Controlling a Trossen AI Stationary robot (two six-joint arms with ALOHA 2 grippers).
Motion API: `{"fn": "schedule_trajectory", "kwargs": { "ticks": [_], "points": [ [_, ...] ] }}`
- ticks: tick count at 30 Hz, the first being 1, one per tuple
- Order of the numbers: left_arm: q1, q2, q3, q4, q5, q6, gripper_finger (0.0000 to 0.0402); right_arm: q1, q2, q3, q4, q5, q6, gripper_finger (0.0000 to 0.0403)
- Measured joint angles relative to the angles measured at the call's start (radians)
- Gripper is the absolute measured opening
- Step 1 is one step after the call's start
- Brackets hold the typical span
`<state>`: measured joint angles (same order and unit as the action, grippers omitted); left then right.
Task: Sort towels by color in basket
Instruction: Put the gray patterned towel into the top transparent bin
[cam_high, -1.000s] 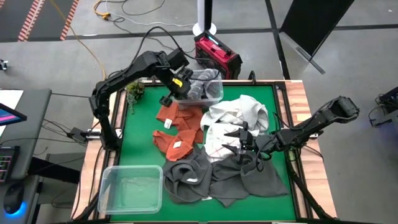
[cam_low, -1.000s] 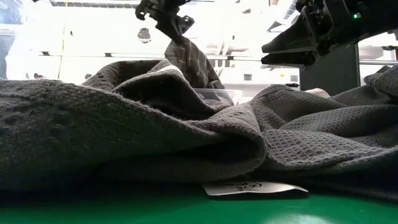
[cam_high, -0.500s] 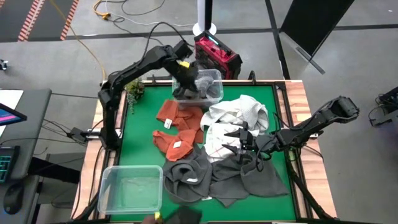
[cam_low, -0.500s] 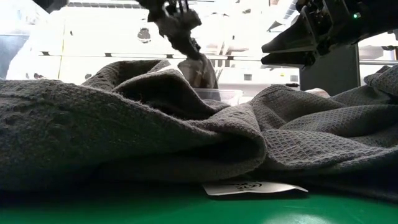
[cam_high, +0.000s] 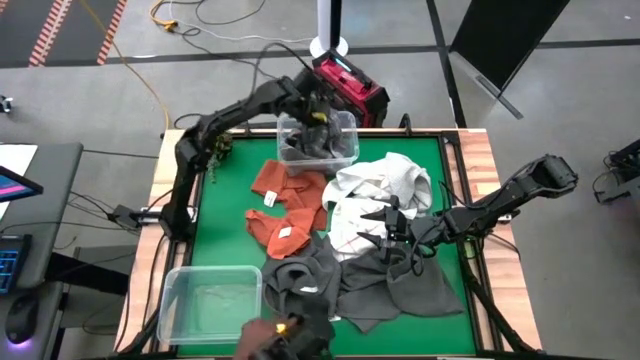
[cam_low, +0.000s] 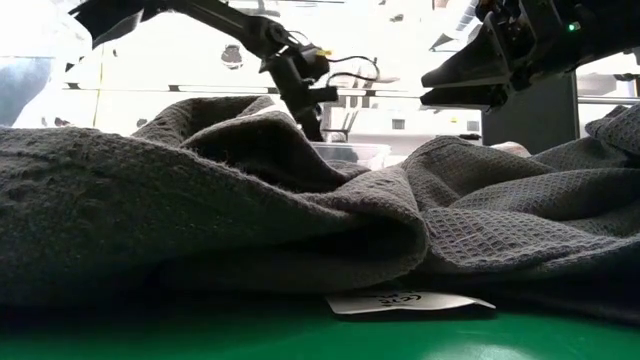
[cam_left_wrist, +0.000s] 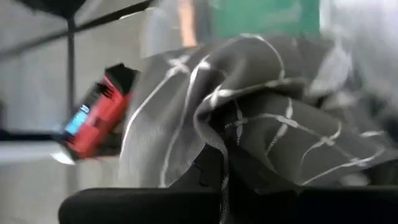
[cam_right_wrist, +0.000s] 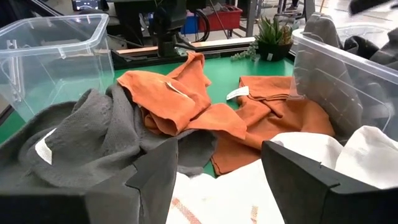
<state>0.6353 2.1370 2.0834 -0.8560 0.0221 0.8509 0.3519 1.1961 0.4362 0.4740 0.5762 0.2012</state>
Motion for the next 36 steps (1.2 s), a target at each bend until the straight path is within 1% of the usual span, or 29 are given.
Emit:
{"fn": "schedule_trajectory", "kwargs": {
  "ticks": [4, 6, 9, 12, 15, 26, 28, 30, 34, 36],
  "points": [
    [-0.061, 0.041, 0.0, 0.005, -0.175, 0.343, 0.0, 0.002, 0.0, 0.0, 0.0, 0.0, 0.001, 0.026],
    [-0.084, 0.056, 0.0, 0.006, -0.226, 0.499, 0.0, 0.002, 0.0, 0.0, 0.0, 0.0, 0.001, 0.026],
    [-0.105, 0.074, 0.0, 0.027, -0.254, 0.694, 0.0, 0.003, 0.0, 0.0, -0.005, 0.0, 0.001, 0.026],
    [-0.105, 0.078, 0.0, 0.063, -0.25, 0.79, 0.0, 0.01, 0.0, 0.0, -0.013, 0.0, 0.009, 0.026],
    [-0.097, 0.074, 0.0, 0.088, -0.223, 0.874, 0.0, 0.023, 0.0, 0.0, -0.019, 0.0, 0.011, 0.026],
    [-0.079, 0.076, 0.0, 0.132, -0.168, 1.029, 0.0, 0.041, 0.0, 0.0, -0.018, 0.0, 0.027, 0.026],
    [-0.079, 0.077, 0.0, 0.107, -0.132, 1.009, 0.0, 0.041, 0.0, 0.0, -0.018, 0.0, 0.027, 0.026],
    [-0.079, 0.088, 0.001, 0.075, -0.119, 0.966, 0.0, 0.041, 0.0, 0.0, -0.018, 0.0, 0.027, 0.026],
    [-0.079, 0.121, 0.001, -0.032, -0.054, 0.86, 0.0, 0.041, 0.0, 0.0, -0.018, 0.0, 0.027, 0.026],
    [-0.079, 0.15, 0.001, -0.075, -0.053, 0.817, 0.0003, 0.041, 0.0, 0.0, -0.014, 0.0, 0.027, 0.026]
  ]
}}
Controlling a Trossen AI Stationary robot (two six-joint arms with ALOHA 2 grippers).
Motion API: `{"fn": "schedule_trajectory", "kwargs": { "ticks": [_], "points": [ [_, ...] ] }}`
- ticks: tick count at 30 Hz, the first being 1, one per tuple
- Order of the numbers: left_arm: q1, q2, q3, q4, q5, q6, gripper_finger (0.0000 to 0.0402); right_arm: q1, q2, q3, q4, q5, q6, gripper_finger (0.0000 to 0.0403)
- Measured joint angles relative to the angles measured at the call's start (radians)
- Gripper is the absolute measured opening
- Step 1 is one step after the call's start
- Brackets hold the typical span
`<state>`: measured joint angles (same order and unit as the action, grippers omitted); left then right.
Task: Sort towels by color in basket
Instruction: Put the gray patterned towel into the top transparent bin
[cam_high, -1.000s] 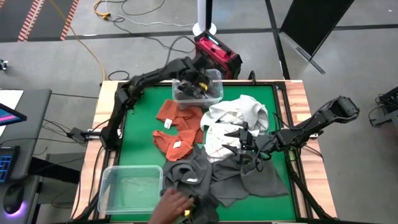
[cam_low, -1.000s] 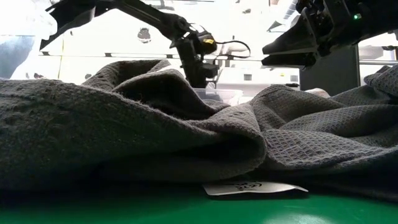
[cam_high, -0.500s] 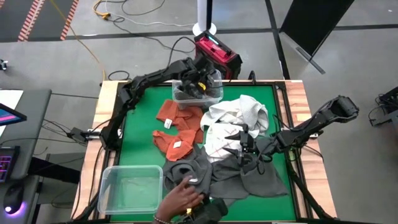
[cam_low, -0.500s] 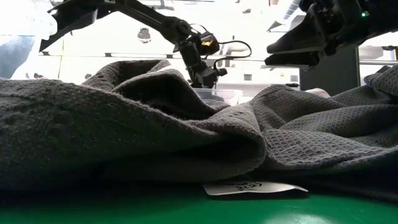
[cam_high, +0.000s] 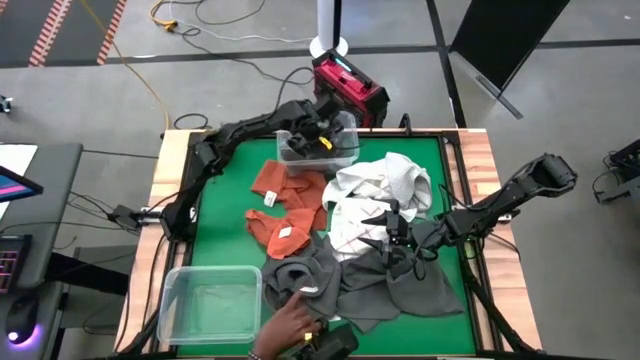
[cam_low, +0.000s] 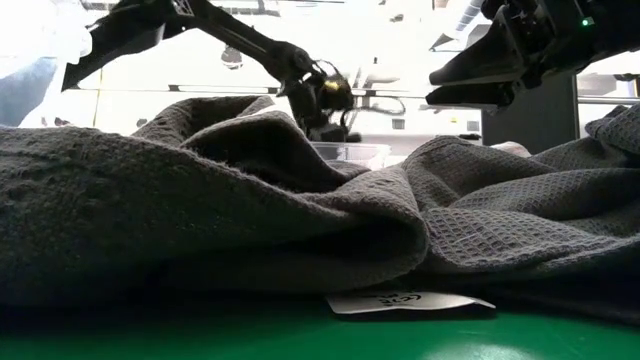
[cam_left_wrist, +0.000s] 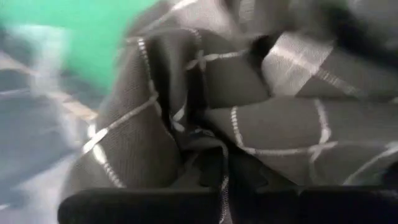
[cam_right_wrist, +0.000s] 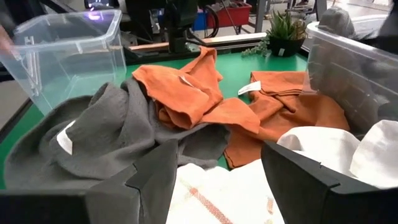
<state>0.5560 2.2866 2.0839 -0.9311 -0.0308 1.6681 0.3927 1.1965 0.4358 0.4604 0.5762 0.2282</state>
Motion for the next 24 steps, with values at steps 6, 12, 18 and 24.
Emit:
{"fn": "schedule_trajectory", "kwargs": {
  "ticks": [6, 12, 18, 24],
  "points": [
    [0.003, 0.081, 0.0, -0.003, -0.024, -0.101, 0.0013, 0.0, 0.0, 0.0, 0.001, 0.0, 0.0, 0.026],
    [0.001, 0.109, 0.001, 0.026, -0.039, -0.18, 0.0015, 0.0, 0.0, 0.0, 0.003, 0.0, -0.001, 0.026],
    [0.006, 0.117, 0.002, 0.036, -0.056, -0.271, 0.0016, 0.0, 0.0, 0.0, 0.002, 0.0, -0.001, 0.026],
    [0.008, 0.118, 0.002, 0.035, -0.046, -0.338, 0.0034, 0.0, 0.0, 0.0, 0.002, 0.0, -0.001, 0.026]
  ]
}}
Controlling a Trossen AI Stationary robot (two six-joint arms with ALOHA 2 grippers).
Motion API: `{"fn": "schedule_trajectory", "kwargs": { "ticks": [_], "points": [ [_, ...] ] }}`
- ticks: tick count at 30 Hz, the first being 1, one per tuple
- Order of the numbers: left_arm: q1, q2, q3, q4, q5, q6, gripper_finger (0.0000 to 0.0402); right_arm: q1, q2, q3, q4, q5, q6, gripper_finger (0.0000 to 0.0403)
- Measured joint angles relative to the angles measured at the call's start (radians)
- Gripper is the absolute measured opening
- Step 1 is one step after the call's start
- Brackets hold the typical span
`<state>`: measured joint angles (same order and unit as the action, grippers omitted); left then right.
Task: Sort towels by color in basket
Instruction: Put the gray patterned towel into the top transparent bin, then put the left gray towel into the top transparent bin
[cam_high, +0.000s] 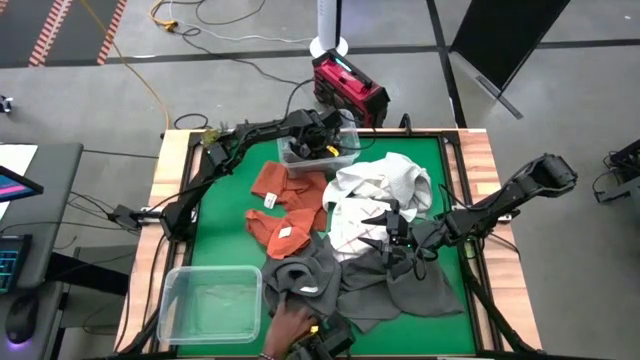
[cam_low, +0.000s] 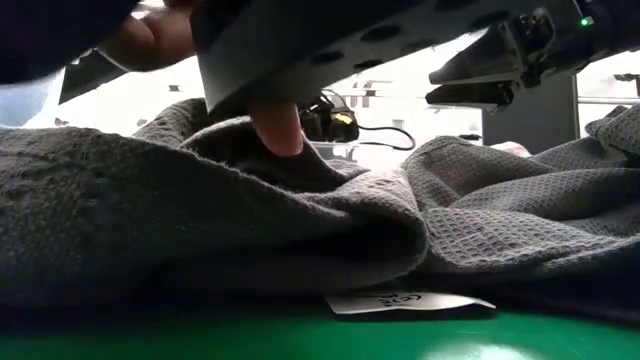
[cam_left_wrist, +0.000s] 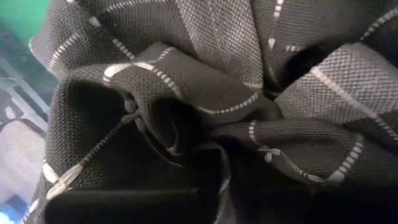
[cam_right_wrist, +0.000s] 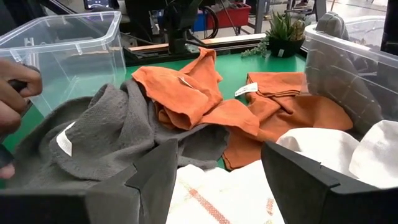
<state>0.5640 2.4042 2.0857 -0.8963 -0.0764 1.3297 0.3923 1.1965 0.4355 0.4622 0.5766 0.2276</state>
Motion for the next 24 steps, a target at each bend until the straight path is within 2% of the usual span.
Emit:
{"fn": "schedule_trajectory", "kwargs": {
  "ticks": [11, 18, 24],
  "points": [
    [-0.04, -0.076, -0.005, -0.006, -0.11, -0.018, 0.016, 0.0, 0.0, 0.0, -0.001, 0.0, -0.003, 0.026],
    [-0.051, -0.175, -0.004, -0.03, -0.164, -0.107, 0.0169, 0.0, 0.0, 0.0, 0.002, 0.0, 0.001, 0.026],
    [-0.052, -0.267, -0.003, -0.123, -0.198, -0.183, 0.0169, 0.0, 0.0, 0.0, 0.002, 0.0, 0.001, 0.026]
  ]
}}
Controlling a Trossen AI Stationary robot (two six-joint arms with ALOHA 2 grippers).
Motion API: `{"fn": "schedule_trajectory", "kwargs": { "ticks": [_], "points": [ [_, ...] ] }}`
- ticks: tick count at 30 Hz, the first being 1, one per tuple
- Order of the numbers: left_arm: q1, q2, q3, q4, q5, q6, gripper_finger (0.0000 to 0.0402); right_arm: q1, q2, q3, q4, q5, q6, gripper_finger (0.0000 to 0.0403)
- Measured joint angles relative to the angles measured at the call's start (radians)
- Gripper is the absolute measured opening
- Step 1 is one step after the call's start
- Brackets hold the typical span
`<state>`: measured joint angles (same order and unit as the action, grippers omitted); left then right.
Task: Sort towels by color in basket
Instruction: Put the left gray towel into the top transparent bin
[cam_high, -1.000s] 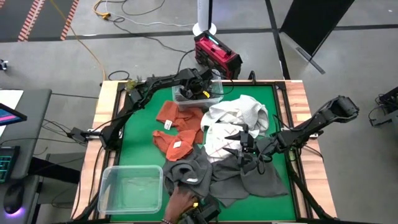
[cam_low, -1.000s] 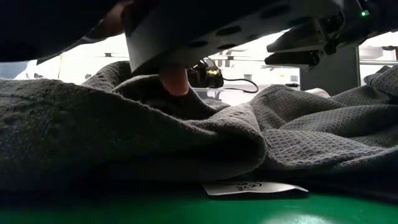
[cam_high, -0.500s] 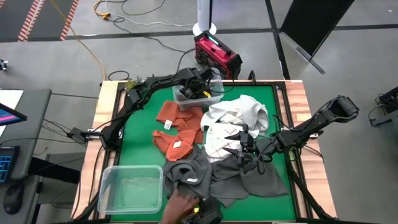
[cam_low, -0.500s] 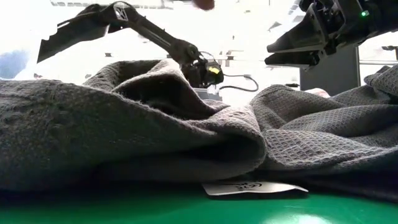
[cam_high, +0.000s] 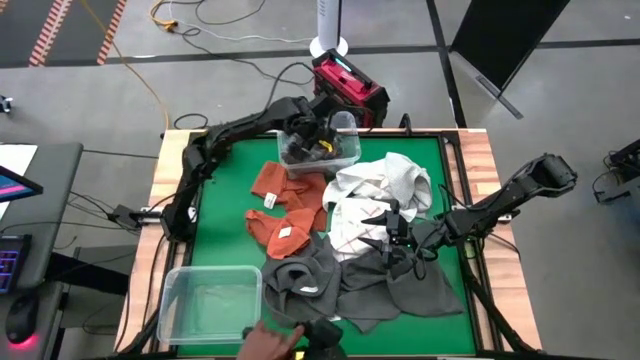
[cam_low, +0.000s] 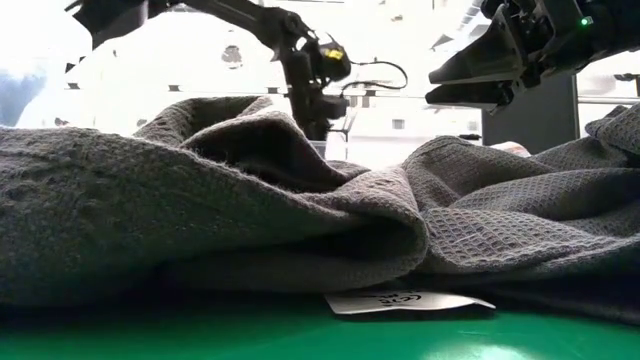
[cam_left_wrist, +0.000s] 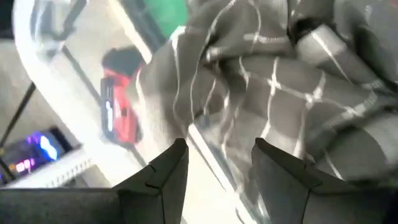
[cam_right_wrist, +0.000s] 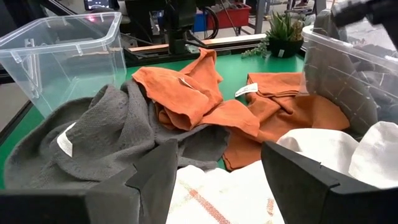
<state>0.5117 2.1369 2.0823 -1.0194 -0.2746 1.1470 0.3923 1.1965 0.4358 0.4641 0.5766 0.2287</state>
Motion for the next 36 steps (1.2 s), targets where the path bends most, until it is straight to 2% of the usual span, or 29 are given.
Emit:
{"fn": "schedule_trajectory", "kwargs": {
  "ticks": [5, 12, 14, 16, 19, 21, 25, 32, 36],
  "points": [
    [-0.024, -0.099, 0.0, -0.062, -0.024, -0.186, 0.0169, -0.003, 0.0, 0.0, 0.0, 0.0, -0.01, 0.026],
    [-0.149, -0.215, 0.001, -0.159, -0.017, -0.463, 0.0169, -0.052, 0.0, 0.0, -0.004, -0.004, -0.054, 0.026],
    [-0.191, -0.237, 0.002, -0.205, 0.015, -0.521, 0.0169, -0.072, 0.0, 0.001, -0.014, -0.036, -0.065, 0.026],
    [-0.231, -0.248, 0.002, -0.264, 0.101, -0.561, 0.0169, -0.088, 0.0, 0.002, -0.027, -0.08, -0.077, 0.026],
    [-0.293, -0.26, 0.001, -0.311, 0.238, -0.59, 0.0168, -0.108, 0.0, 0.065, -0.199, -0.104, -0.072, 0.026],
    [-0.332, -0.274, 0.001, -0.306, 0.267, -0.601, 0.0163, -0.122, 0.003, 0.143, -0.37, -0.104, -0.05, 0.026],
    [-0.394, -0.288, 0.001, -0.302, 0.268, -0.61, 0.0145, -0.139, 0.022, 0.271, -0.623, -0.104, -0.046, 0.026],
    [-0.457, -0.289, -0.001, -0.366, 0.267, -0.677, 0.0119, -0.096, 0.012, 0.34, -0.781, -0.113, -0.007, 0.026],
    [-0.494, -0.311, -0.089, -0.341, 0.266, -0.712, 0.0114, -0.034, 0.012, 0.38, -0.901, -0.123, 0.068, 0.026]
  ]
}}
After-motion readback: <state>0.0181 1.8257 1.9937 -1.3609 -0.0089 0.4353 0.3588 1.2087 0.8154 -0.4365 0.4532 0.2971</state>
